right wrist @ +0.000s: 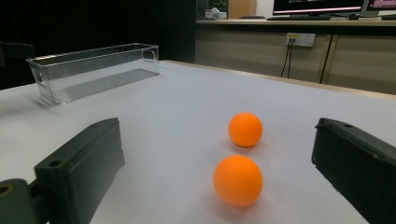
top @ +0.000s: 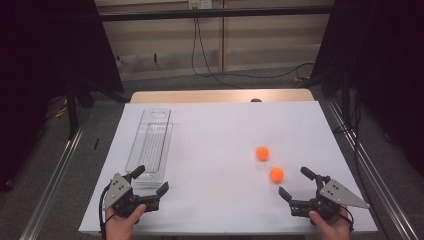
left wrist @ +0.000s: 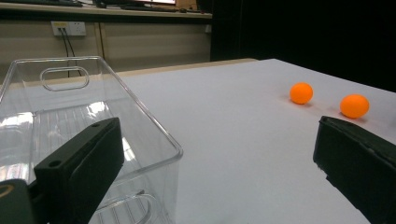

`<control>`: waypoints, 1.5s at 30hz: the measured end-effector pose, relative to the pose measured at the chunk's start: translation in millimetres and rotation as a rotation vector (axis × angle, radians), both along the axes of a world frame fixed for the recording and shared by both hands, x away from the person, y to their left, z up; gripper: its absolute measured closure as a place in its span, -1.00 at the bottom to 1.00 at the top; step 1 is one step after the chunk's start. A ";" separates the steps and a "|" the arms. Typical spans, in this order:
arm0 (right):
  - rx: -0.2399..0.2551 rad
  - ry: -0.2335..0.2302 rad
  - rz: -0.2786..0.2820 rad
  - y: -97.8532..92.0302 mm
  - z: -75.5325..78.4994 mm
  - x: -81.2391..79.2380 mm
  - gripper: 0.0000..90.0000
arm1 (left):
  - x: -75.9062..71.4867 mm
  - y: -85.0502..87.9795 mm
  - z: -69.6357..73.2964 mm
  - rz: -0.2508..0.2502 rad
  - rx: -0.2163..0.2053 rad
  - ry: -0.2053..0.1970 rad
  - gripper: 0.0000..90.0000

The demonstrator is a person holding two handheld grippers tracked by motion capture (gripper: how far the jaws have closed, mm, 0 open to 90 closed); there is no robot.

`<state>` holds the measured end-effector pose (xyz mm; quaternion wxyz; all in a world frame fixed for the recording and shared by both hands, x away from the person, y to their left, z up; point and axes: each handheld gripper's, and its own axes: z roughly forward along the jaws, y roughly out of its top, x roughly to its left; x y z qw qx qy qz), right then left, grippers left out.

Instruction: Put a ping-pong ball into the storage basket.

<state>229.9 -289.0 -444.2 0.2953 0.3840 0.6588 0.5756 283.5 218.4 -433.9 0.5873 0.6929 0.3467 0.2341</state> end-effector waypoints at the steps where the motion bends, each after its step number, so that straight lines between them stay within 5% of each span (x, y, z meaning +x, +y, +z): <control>1: 0.000 0.000 0.002 0.0 0.0 0.1 -0.96 | -0.1 0.1 0.0 0.001 0.002 0.002 -0.96; 26: 0.014 -0.006 0.003 -1.9 1.0 0.5 -0.95 | 1.9 -15.9 5.5 -0.044 -0.006 0.000 -0.96; 45: 0.013 -0.003 0.010 0.2 -0.3 1.2 -0.95 | 9.5 -47.6 7.7 -0.117 0.001 0.021 -0.96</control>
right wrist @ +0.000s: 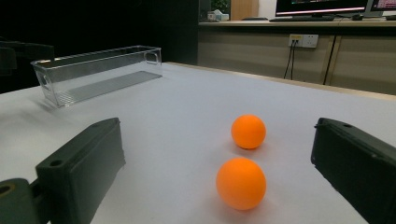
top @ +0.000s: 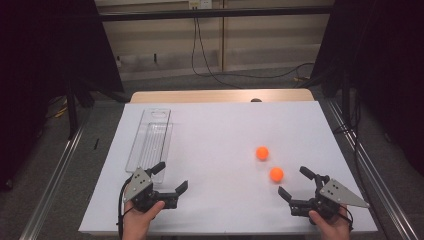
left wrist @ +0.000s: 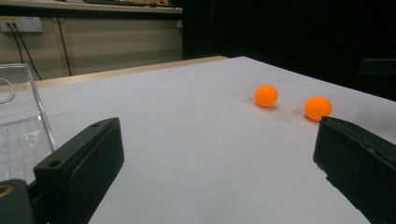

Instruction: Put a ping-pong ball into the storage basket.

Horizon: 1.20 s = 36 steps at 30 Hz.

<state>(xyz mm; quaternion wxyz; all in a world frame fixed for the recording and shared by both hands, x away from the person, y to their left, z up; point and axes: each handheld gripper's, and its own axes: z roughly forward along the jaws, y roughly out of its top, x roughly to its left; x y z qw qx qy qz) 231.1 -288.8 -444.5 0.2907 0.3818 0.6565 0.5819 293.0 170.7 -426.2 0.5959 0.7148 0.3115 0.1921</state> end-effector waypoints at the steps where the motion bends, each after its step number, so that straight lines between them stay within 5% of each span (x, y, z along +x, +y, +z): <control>1: 0.000 0.000 0.000 -0.1 0.0 0.1 -0.95 | 0.0 0.0 0.0 0.000 0.000 0.000 -0.96; 36: 0.007 -0.004 0.005 0.7 0.4 0.0 -0.94 | 12.7 -43.0 -1.3 -0.094 0.023 0.035 -0.96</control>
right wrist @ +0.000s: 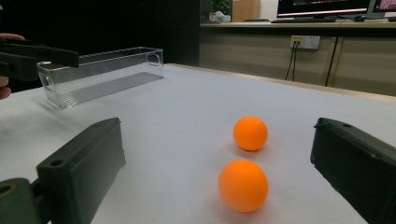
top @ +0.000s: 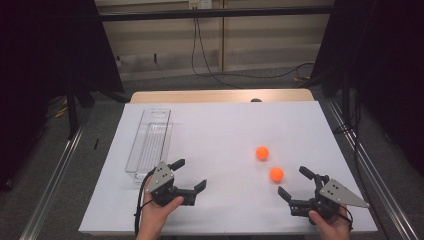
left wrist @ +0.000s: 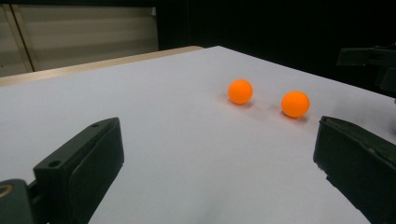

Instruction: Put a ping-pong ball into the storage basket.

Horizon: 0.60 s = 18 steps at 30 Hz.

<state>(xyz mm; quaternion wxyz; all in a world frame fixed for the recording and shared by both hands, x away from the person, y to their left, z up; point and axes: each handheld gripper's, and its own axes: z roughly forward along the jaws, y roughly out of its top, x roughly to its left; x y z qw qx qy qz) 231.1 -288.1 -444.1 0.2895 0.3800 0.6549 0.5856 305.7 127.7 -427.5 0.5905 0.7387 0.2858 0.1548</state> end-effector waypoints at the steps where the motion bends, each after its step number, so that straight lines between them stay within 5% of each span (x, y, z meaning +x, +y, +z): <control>1: 0.005 0.001 -0.002 0.3 0.2 -0.2 -0.94 | 0.1 -1.0 -0.2 -0.002 -0.001 0.002 -0.96; 18: 0.007 -0.003 0.000 -0.7 0.6 -0.1 -0.94 | 4.7 -20.9 -2.4 -0.037 0.029 0.009 -0.96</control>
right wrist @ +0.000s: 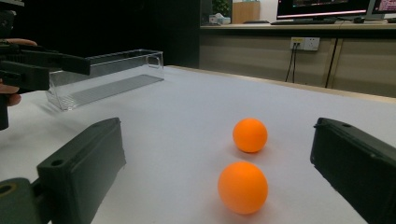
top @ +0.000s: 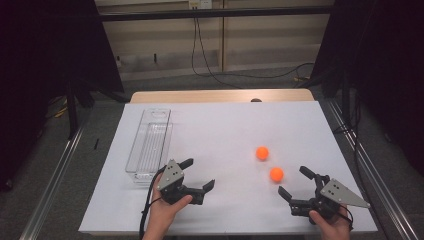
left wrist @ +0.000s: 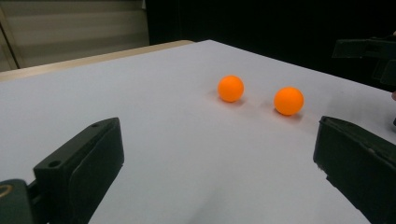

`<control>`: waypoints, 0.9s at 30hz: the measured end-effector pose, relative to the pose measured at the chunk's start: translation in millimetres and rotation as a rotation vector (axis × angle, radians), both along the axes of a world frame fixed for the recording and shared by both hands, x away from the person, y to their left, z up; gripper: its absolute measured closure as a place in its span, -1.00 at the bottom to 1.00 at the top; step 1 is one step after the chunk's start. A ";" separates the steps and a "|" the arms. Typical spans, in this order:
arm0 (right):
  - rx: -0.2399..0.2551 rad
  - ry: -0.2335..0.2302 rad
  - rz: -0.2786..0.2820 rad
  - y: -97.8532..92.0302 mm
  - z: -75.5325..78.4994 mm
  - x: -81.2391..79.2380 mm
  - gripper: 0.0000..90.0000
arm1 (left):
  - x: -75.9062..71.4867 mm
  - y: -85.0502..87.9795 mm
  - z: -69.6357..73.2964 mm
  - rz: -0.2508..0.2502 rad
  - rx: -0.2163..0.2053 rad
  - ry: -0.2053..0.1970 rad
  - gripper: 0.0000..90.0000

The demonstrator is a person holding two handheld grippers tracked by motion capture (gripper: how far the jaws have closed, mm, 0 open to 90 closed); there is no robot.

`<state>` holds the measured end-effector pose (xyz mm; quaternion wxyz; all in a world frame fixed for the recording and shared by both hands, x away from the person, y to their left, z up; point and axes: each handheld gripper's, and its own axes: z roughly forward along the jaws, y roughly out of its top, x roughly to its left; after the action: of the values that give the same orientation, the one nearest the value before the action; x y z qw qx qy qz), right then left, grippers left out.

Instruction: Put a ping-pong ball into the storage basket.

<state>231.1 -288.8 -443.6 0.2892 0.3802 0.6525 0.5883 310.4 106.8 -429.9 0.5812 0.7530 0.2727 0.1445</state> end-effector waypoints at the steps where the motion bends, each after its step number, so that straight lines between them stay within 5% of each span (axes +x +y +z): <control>1: 0.000 -0.001 0.000 -0.1 0.0 -0.1 -0.94 | 0.1 -1.4 -0.2 -0.002 -0.003 0.001 -0.96; 27: 0.004 0.000 0.005 -0.1 -0.1 0.7 -0.94 | 6.3 -23.9 -3.9 -0.033 0.030 0.023 -0.96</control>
<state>231.7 -288.9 -443.7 0.2870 0.3790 0.6522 0.5904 316.7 83.0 -433.8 0.5689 0.7677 0.2646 0.1305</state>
